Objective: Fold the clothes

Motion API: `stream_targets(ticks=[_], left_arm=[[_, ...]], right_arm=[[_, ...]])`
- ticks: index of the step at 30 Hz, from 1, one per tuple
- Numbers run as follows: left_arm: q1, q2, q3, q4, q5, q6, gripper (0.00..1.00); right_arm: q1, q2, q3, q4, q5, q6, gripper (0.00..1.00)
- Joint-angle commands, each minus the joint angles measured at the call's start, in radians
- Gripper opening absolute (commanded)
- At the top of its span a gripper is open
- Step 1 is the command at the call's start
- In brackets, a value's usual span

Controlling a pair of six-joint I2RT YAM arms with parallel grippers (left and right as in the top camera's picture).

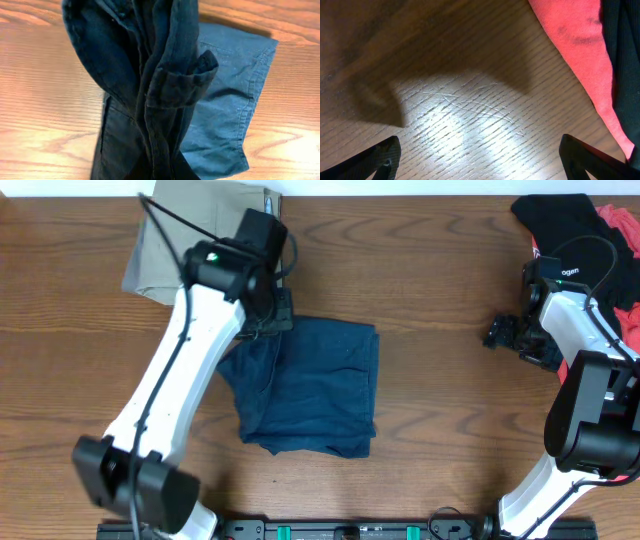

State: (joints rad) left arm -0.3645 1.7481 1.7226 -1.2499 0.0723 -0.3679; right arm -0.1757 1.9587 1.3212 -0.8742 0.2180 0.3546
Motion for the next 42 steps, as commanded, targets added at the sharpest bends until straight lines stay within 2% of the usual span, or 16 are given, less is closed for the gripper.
stream_targets(ticks=[1,15,20,31,42], left_arm=[[-0.02,0.037,-0.01,0.007,0.055,-0.034,0.06],[-0.122,0.032,-0.01,0.053,0.072,-0.059,0.06],[-0.166,0.032,-0.01,0.072,-0.006,-0.116,0.06],[-0.243,0.047,-0.02,0.12,-0.006,-0.211,0.06],[-0.349,0.05,-0.119,0.234,-0.006,-0.263,0.06]], right_arm=[[-0.006,-0.029,0.014,-0.001,0.017,-0.011,0.99],[-0.006,-0.029,0.014,-0.001,0.017,-0.011,0.99],[-0.006,-0.029,0.014,-0.001,0.017,-0.011,0.99],[-0.006,-0.029,0.014,-0.001,0.017,-0.011,0.99],[-0.006,-0.029,0.014,-0.001,0.017,-0.011,0.99]])
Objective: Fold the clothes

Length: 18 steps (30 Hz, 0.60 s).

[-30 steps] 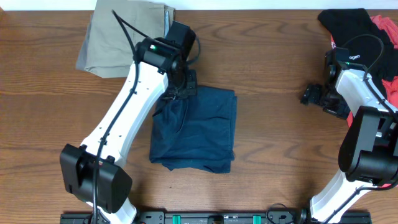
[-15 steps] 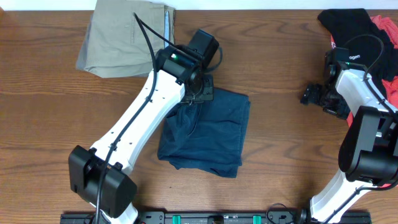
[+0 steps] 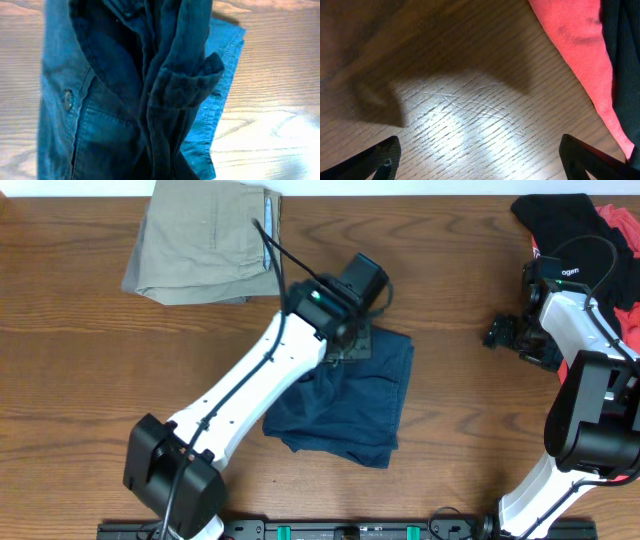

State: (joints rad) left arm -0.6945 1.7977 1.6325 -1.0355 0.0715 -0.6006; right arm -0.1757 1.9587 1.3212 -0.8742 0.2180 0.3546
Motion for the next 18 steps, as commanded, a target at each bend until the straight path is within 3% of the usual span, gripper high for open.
stream_targets(ticks=[1,18], left_arm=[[-0.026,0.0,-0.047,0.042,-0.005,-0.034,0.06],[-0.115,0.0,-0.311,0.374,-0.004,-0.18,0.06]], right_arm=[[-0.006,-0.029,0.014,-0.001,0.017,-0.011,0.99],[-0.006,-0.029,0.014,-0.001,0.017,-0.011,0.99]])
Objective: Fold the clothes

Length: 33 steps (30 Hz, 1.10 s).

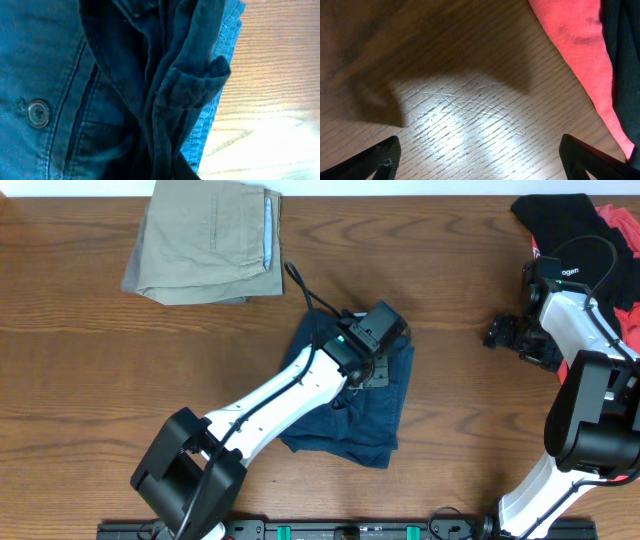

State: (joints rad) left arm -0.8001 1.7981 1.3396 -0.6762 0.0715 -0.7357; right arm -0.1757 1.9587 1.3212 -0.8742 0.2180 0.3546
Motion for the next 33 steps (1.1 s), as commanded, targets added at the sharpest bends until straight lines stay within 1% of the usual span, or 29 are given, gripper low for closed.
stream_targets(ticks=[1,6,7,8,9,10,11,12,17,22,24,27,28,29,31,33], left_arm=[[-0.013,0.0,-0.022,0.024,-0.004,-0.045,0.06],[-0.023,0.0,-0.029,0.039,-0.005,-0.045,0.07],[-0.024,0.0,-0.029,0.039,-0.005,-0.044,0.11],[-0.024,0.0,-0.029,0.039,-0.005,-0.044,0.17],[-0.024,0.0,-0.029,0.039,-0.005,-0.044,0.39],[-0.024,0.0,-0.029,0.039,-0.005,-0.043,0.52],[-0.024,-0.001,-0.029,0.039,-0.005,-0.039,0.68],[-0.024,-0.001,-0.028,0.039,-0.004,-0.024,0.75],[-0.024,-0.019,-0.02,0.031,0.023,0.056,0.76],[-0.018,-0.082,-0.013,0.021,0.021,0.115,0.75],[-0.008,-0.103,-0.013,-0.003,0.021,0.114,0.68],[-0.002,-0.108,-0.013,-0.083,0.022,0.114,0.54],[-0.002,-0.102,-0.014,-0.115,0.023,0.114,0.51],[-0.004,-0.094,-0.014,-0.147,0.023,0.11,0.49],[-0.005,-0.074,-0.014,-0.185,0.031,0.11,0.47],[-0.006,-0.053,-0.014,-0.198,0.034,0.11,0.43]], right_arm=[[-0.006,-0.029,0.014,-0.001,0.017,-0.011,0.99],[-0.006,-0.029,0.014,-0.001,0.017,-0.011,0.99],[-0.006,-0.029,0.014,0.0,0.017,-0.011,0.99],[-0.006,-0.029,0.014,-0.001,0.017,-0.011,0.99],[-0.006,-0.029,0.014,-0.001,0.017,-0.011,0.99],[-0.006,-0.029,0.014,-0.001,0.017,-0.011,0.99],[-0.006,-0.029,0.014,-0.001,0.017,-0.011,0.99],[-0.006,-0.029,0.014,-0.001,0.017,-0.011,0.99],[-0.006,-0.029,0.014,-0.001,0.017,-0.011,0.99],[-0.006,-0.029,0.014,-0.001,0.017,-0.011,0.99],[-0.006,-0.029,0.014,-0.001,0.017,-0.011,0.99],[-0.006,-0.029,0.014,-0.001,0.017,-0.011,0.99],[-0.006,-0.029,0.014,-0.001,0.017,-0.011,0.99],[-0.006,-0.029,0.014,-0.001,0.017,-0.011,0.99],[-0.006,-0.029,0.014,-0.001,0.017,-0.011,0.99],[-0.006,-0.029,0.014,-0.001,0.017,-0.011,0.99]])
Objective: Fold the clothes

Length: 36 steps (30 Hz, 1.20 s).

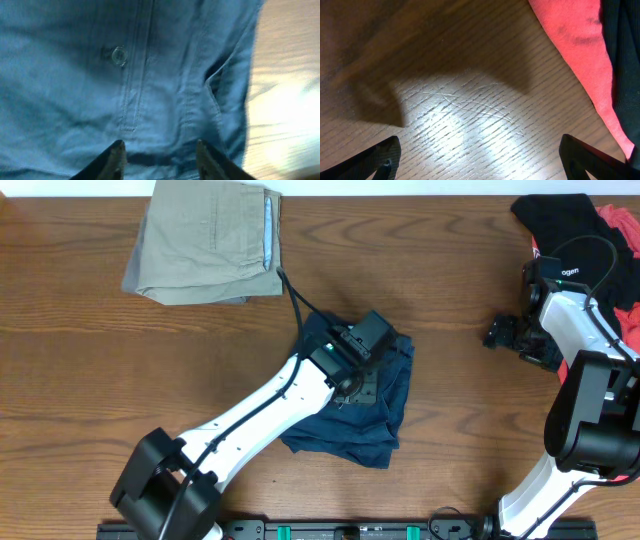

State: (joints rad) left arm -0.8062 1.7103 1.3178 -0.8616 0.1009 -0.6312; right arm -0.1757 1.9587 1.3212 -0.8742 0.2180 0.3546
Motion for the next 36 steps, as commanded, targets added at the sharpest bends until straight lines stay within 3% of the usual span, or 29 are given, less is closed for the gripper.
stream_targets(ticks=[1,7,13,22,27,36], left_arm=[[0.001,0.047,0.008,-0.012,0.004,0.006,0.4],[0.001,0.113,0.008,0.022,0.005,0.006,0.22],[0.001,0.127,0.008,0.016,0.005,0.006,0.1],[-0.005,0.148,0.002,0.013,0.051,0.005,0.06],[-0.017,0.166,-0.003,0.018,0.147,0.006,0.06],[-0.089,0.166,-0.005,0.029,0.15,-0.021,0.06]], right_arm=[[-0.006,-0.029,0.014,-0.001,0.017,-0.011,0.99],[-0.006,-0.029,0.014,-0.001,0.017,-0.011,0.99],[-0.006,-0.029,0.014,-0.001,0.017,-0.011,0.99],[-0.006,-0.029,0.014,-0.001,0.017,-0.011,0.99],[-0.006,-0.029,0.014,-0.001,0.017,-0.011,0.99],[-0.006,-0.029,0.014,-0.001,0.017,-0.011,0.99]])
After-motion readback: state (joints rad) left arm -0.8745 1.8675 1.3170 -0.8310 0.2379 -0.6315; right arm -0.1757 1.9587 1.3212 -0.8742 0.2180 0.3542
